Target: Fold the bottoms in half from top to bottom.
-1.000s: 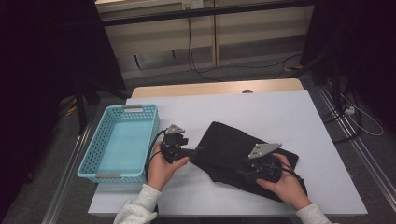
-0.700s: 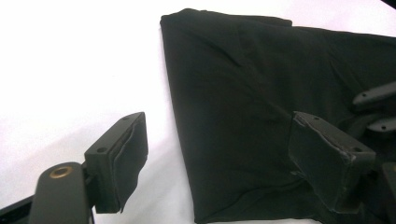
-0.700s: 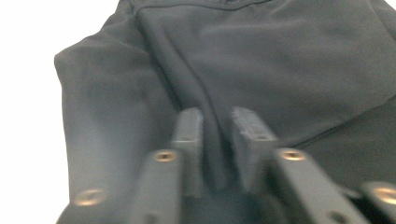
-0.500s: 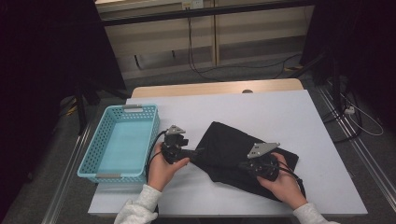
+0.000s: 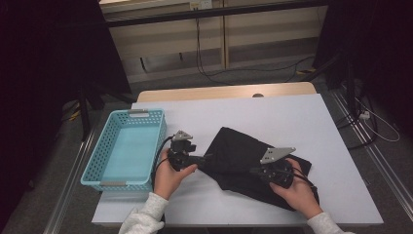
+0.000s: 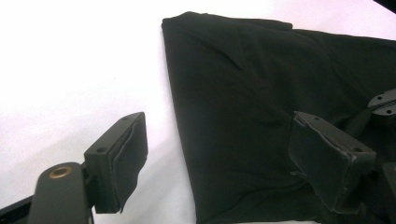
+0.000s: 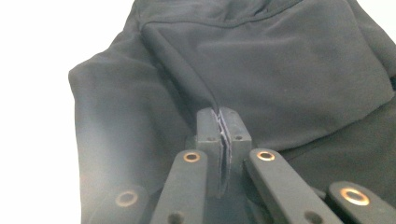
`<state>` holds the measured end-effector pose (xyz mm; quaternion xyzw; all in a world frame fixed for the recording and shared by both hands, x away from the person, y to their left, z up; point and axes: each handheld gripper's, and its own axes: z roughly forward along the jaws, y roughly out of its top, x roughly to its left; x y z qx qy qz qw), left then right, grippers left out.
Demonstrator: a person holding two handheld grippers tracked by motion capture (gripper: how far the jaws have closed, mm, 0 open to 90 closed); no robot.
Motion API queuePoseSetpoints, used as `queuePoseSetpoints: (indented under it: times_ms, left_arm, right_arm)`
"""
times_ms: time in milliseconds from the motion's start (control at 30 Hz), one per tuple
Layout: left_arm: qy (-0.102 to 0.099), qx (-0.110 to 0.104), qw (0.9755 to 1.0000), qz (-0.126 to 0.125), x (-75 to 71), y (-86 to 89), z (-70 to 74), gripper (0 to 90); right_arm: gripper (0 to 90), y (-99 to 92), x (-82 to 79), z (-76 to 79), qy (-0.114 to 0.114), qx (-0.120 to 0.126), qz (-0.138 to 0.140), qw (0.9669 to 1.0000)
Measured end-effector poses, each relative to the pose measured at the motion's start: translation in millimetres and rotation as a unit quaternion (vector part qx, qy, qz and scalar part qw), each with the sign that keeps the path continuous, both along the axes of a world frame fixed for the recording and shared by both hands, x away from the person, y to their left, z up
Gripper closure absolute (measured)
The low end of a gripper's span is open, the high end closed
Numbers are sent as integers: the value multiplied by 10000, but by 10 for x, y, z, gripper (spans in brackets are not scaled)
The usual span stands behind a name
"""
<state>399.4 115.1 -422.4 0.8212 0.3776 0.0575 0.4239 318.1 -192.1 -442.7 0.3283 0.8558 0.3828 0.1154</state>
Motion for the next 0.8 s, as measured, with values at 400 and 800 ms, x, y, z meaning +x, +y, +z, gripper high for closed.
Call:
queuePoseSetpoints:
  times_ms: [400,800]
  left_arm:
    - [34,-15,10000,-47,-1,-20,2,201]
    - [44,-108,9999,-93,18,-17,33,200]
  right_arm:
    - [888,-127,-45,93,-153,166,-96,9997]
    - [888,-179,-107,109,-119,199,-80,9997]
